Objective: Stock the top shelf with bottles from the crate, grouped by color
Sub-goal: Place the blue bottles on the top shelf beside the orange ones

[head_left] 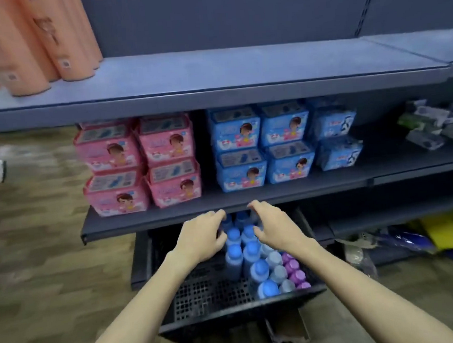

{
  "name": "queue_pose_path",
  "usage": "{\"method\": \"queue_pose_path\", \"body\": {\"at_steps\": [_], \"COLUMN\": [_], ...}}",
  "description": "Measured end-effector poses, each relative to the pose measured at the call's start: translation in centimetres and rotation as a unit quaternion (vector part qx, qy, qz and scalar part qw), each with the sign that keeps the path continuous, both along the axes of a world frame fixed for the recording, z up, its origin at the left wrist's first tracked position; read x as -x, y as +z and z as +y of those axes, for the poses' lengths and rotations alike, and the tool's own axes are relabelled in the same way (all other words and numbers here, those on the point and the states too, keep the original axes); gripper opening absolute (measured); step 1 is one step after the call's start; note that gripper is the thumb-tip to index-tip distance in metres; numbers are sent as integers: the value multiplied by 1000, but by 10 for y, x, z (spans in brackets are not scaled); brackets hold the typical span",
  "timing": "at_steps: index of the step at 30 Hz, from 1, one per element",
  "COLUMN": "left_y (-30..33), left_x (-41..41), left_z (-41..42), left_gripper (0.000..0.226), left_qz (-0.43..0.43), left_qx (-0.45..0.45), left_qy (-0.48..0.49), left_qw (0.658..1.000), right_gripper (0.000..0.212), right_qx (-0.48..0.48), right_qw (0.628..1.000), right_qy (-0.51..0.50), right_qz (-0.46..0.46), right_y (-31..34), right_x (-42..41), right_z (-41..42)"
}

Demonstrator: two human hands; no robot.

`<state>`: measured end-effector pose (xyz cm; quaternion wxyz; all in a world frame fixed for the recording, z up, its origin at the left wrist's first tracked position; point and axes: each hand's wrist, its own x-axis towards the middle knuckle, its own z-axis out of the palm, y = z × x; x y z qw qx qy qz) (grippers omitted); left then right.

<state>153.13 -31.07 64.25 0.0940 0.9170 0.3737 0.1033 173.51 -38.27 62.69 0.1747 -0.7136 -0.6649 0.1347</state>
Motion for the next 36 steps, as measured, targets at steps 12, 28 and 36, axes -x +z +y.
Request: {"method": "queue_pose_path", "body": {"at_steps": [12, 28, 36], "left_y": [-97, -150, -175], "left_x": [30, 57, 64], "left_z": [-19, 10, 17], "left_gripper": [28, 27, 22], "left_qz": [60, 65, 71], "left_qx": [152, 243, 290], "left_qy": [29, 36, 24], "left_qw": [986, 967, 954], "right_gripper": [49, 74, 73], "right_qx": [203, 258, 291], "right_qw": [978, 949, 946], "right_qy": [-38, -180, -126], "right_qz": [-4, 32, -73], "right_y": [-113, -173, -191], "right_x": [21, 85, 101], "right_z": [-8, 50, 46]}}
